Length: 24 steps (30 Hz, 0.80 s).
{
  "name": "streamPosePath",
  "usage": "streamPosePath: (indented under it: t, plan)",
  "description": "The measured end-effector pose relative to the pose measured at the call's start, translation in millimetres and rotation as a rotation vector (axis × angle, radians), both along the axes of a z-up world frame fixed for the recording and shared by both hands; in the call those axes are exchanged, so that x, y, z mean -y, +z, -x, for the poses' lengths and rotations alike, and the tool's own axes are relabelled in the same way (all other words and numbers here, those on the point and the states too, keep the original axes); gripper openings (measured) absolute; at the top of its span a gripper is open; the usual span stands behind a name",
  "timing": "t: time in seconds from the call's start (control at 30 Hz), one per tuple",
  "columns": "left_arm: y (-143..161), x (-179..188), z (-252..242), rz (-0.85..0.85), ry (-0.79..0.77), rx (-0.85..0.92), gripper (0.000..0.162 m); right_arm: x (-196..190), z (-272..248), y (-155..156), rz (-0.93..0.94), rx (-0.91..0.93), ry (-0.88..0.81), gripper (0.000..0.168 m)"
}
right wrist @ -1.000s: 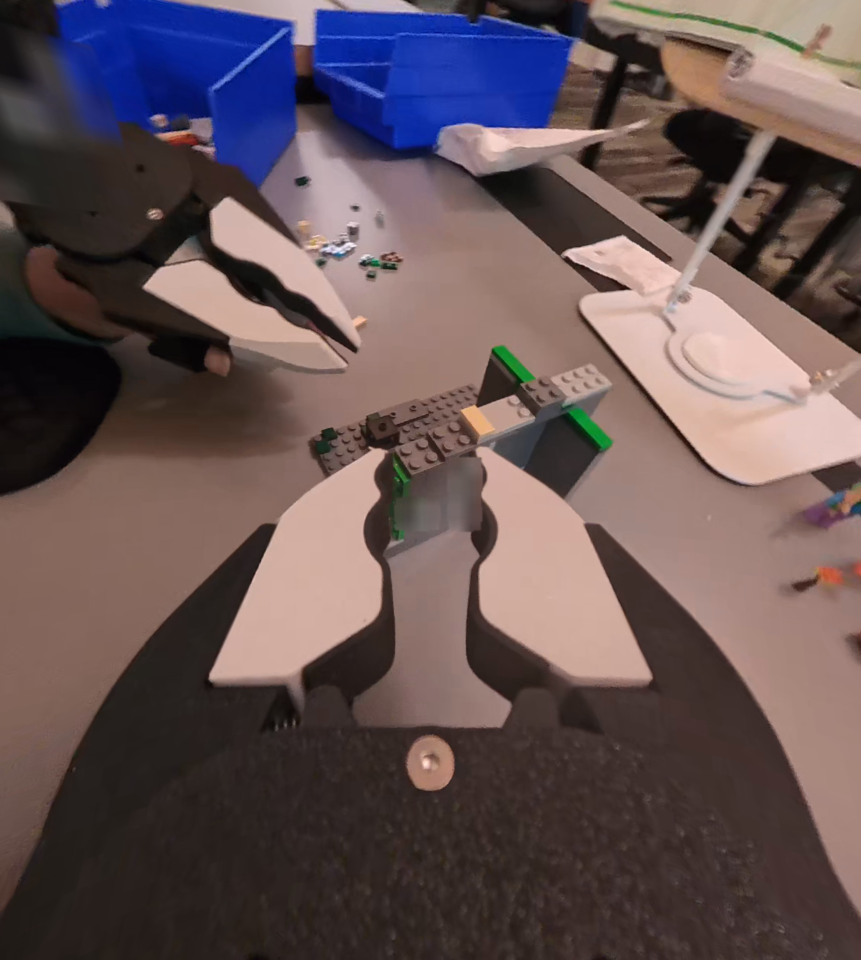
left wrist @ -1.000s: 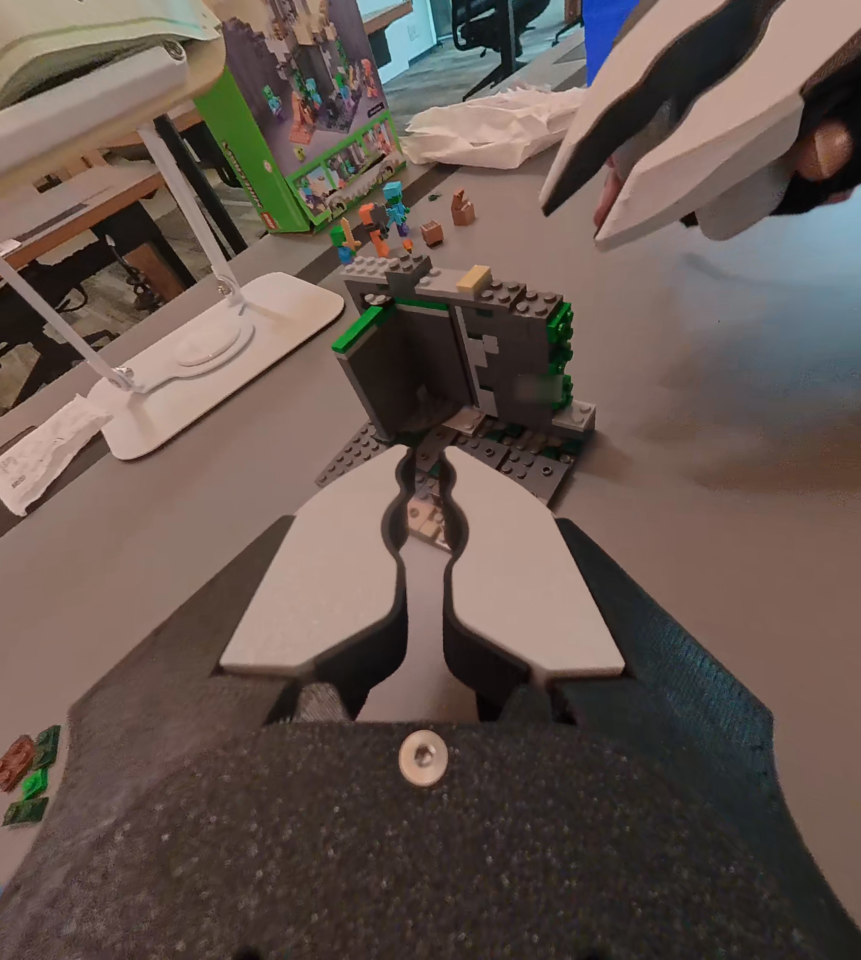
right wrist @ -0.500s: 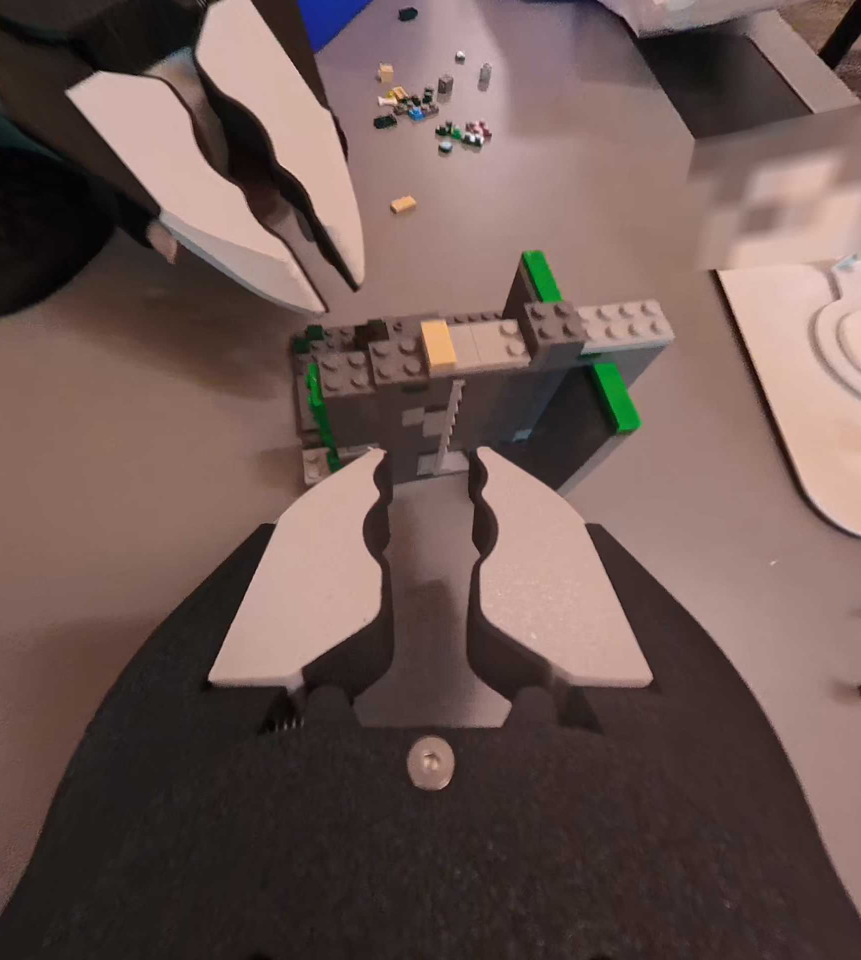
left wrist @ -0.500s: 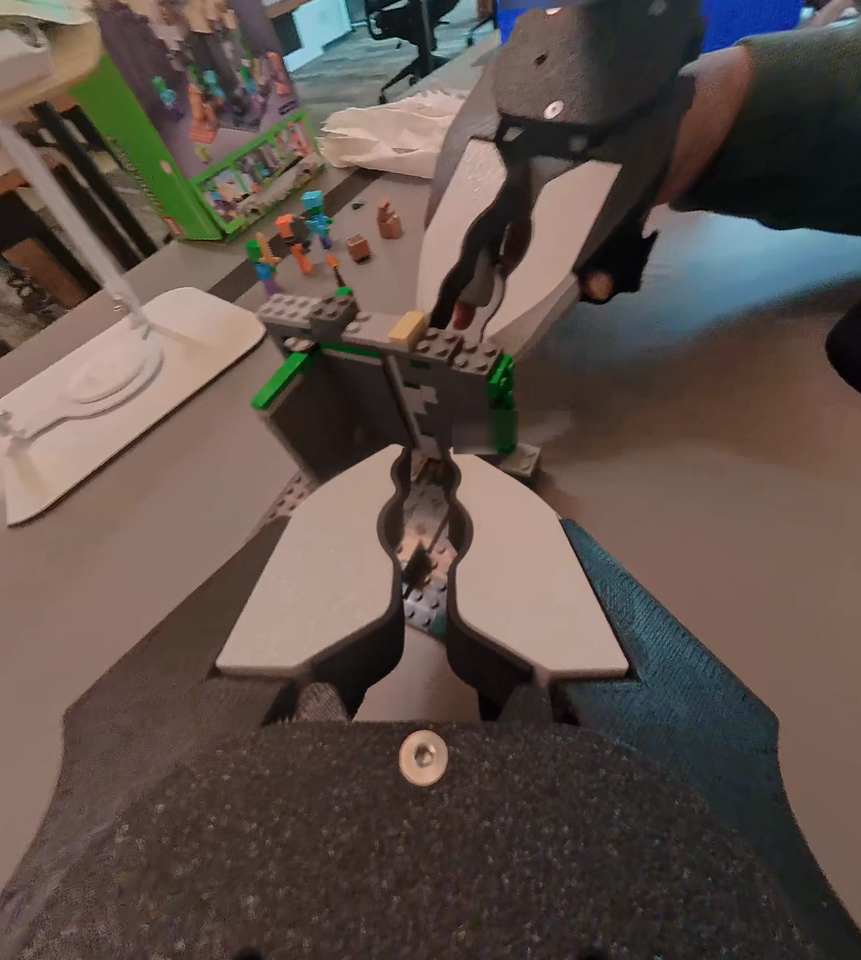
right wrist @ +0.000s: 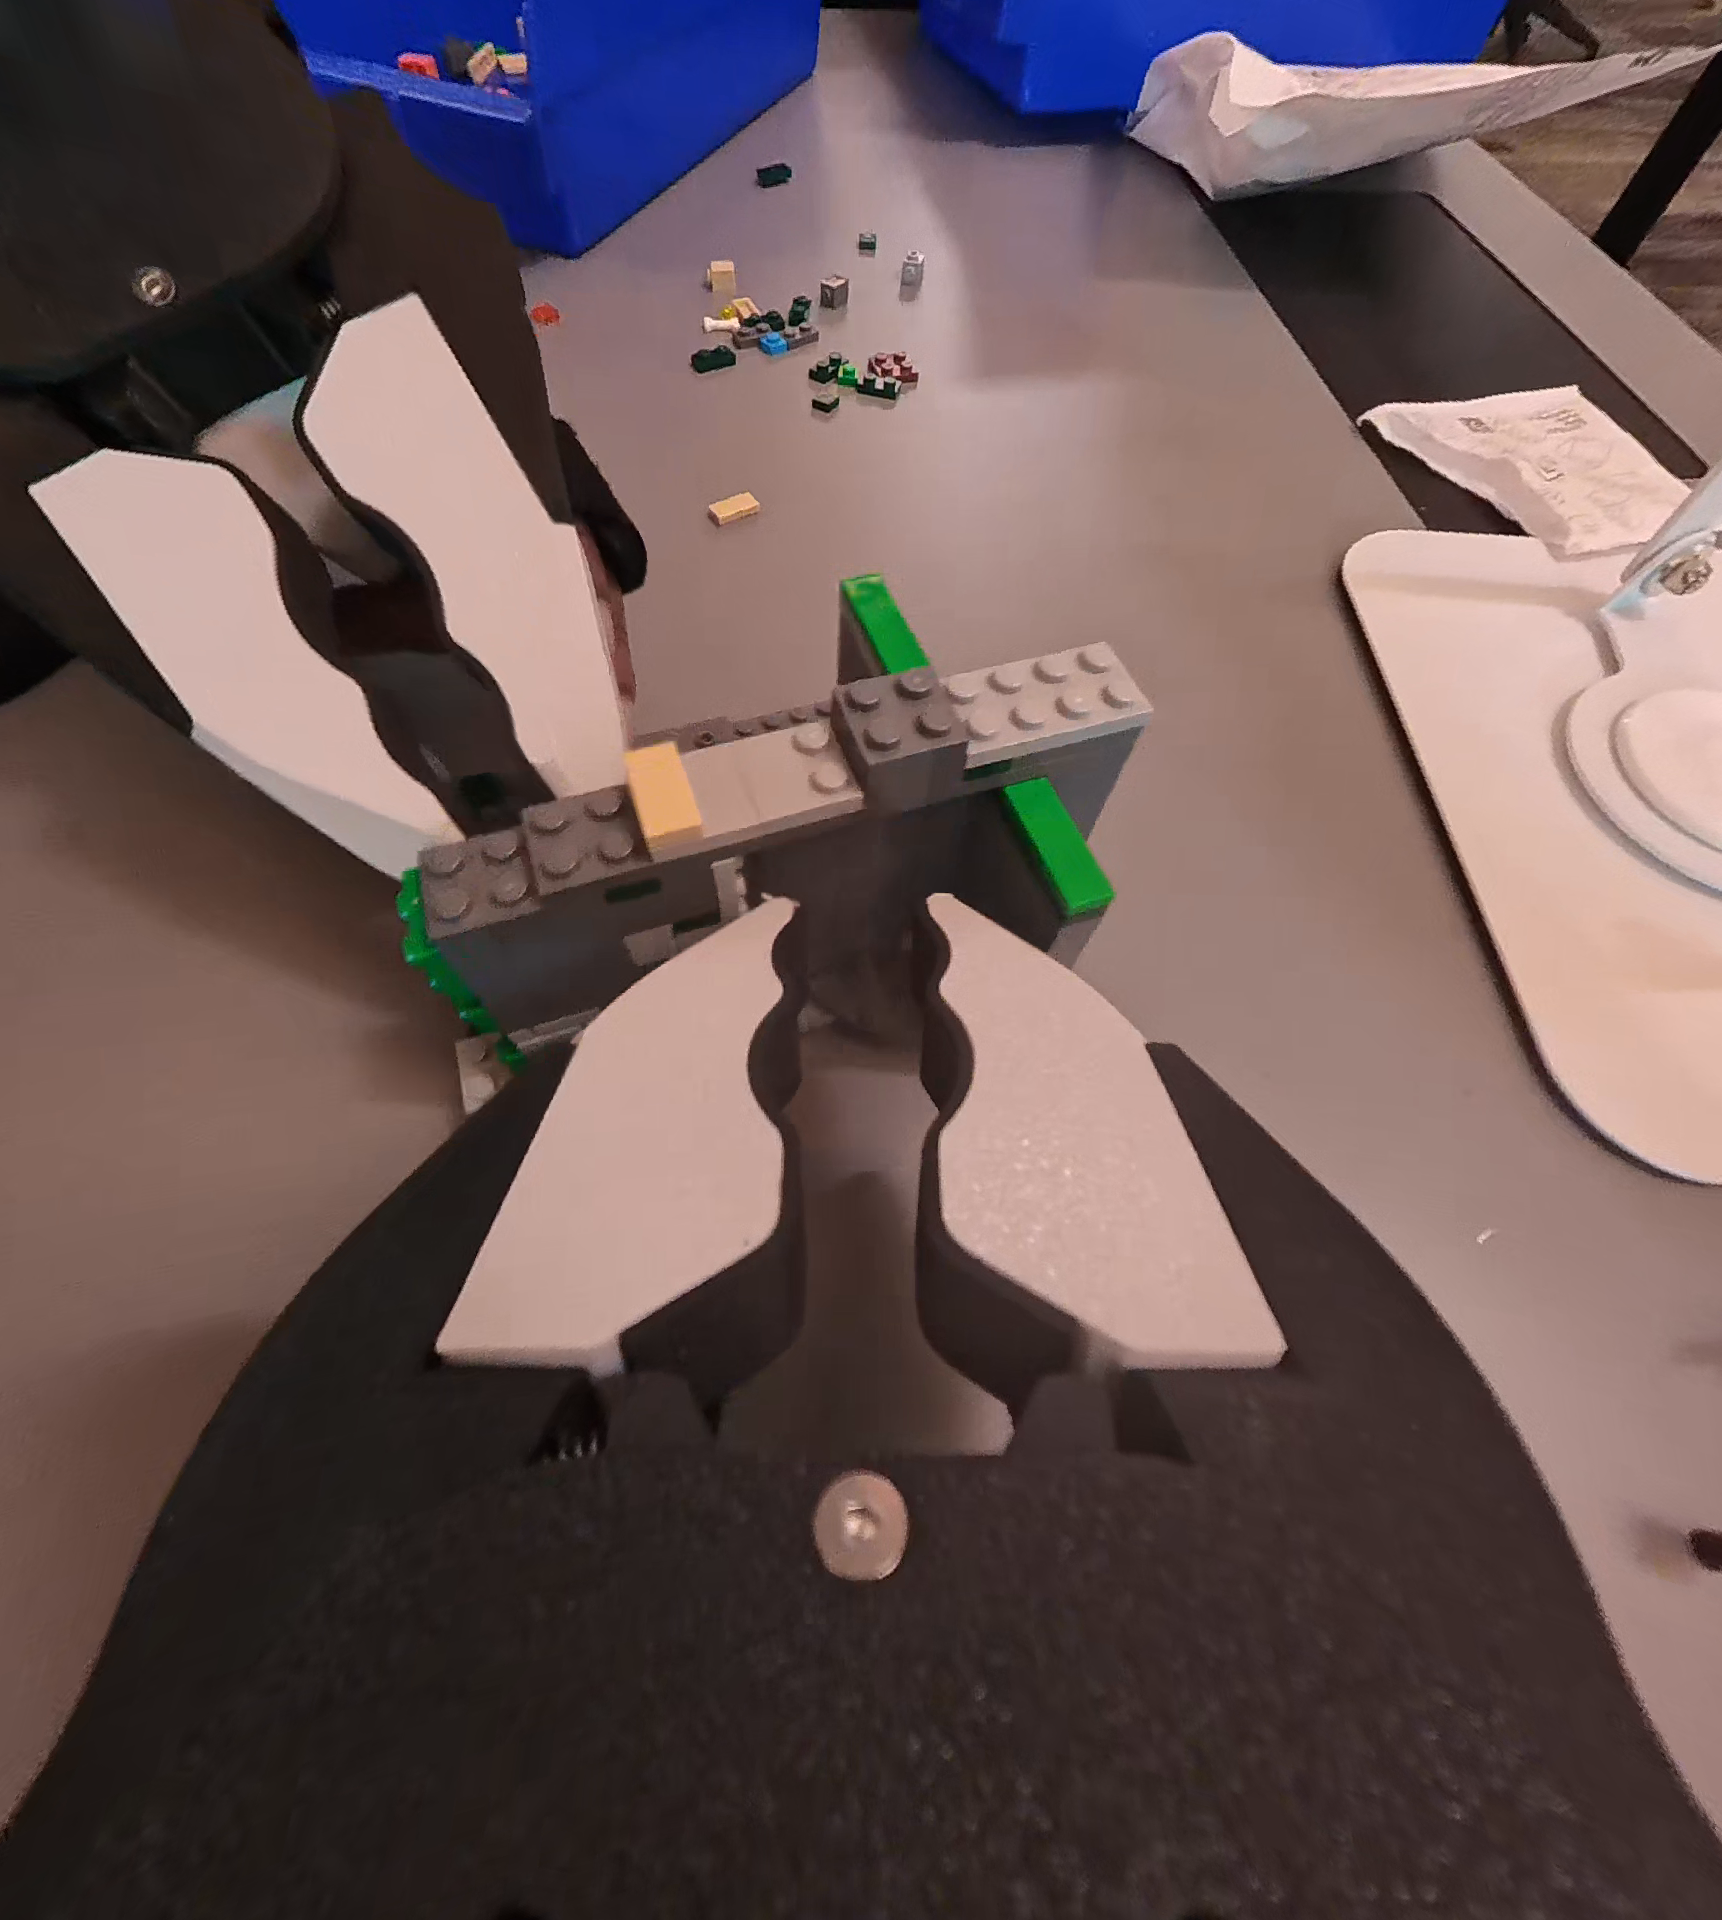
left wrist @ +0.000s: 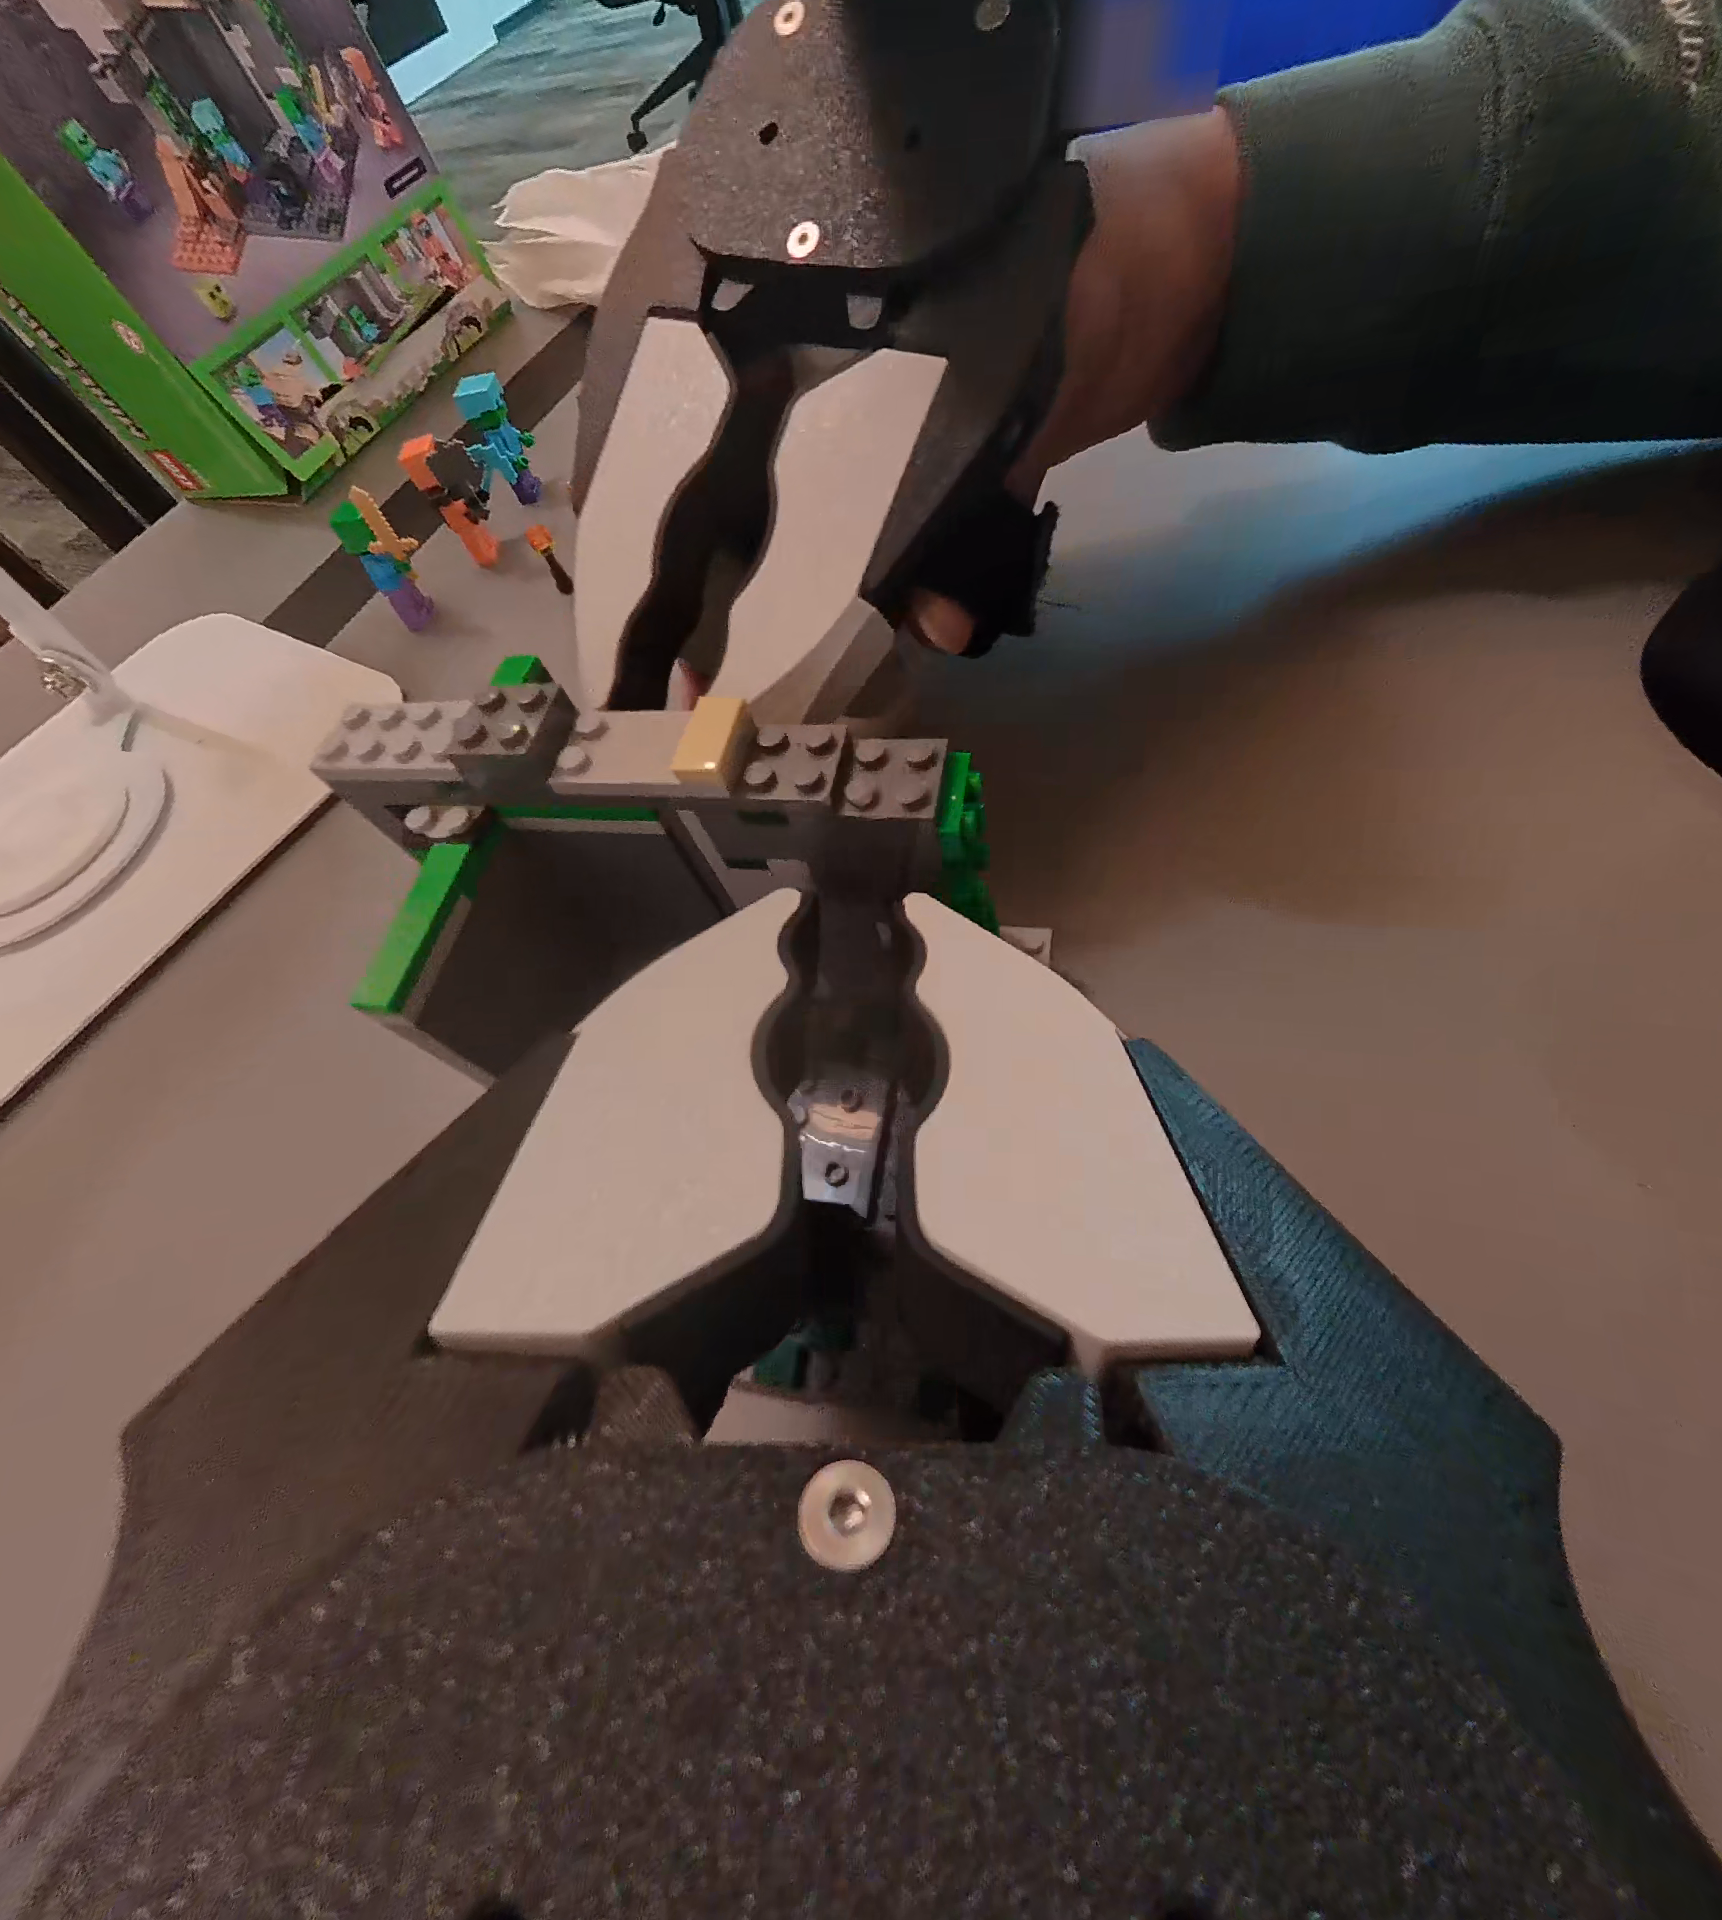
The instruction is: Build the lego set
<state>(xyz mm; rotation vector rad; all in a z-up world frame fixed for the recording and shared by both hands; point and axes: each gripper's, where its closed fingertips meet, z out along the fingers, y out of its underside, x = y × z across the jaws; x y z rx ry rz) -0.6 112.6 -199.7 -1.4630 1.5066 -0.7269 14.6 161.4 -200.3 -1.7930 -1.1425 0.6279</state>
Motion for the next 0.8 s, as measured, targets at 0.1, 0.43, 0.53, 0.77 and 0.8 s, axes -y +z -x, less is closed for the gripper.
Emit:
streamPosePath:
  t: [0.1, 0.43, 0.53, 0.77, 0.8]
  plan:
    - [-1, -5, -3, -0.008, 0.009, -0.007, 0.013, -7, 3, 2, -0.001, -0.006, 0.003, 0.018]
    - [19, -17, 16, 0.039, 0.071, 0.09, 0.002, 13, -12, 27, -0.004, -0.027, -0.127, 0.019]
    - [31, -20, 31, 0.027, 0.121, 0.122, 0.0, 25, -12, 33, -0.013, -0.016, -0.225, 0.02]
    - [47, -26, 70, 0.04, 0.235, 0.182, 0.0, 51, 0, 50, 0.028, -0.136, -0.458, 0.003]
    - [50, -27, 77, 0.039, 0.254, 0.193, 0.0, 56, 3, 53, 0.029, -0.166, -0.477, 0.0]
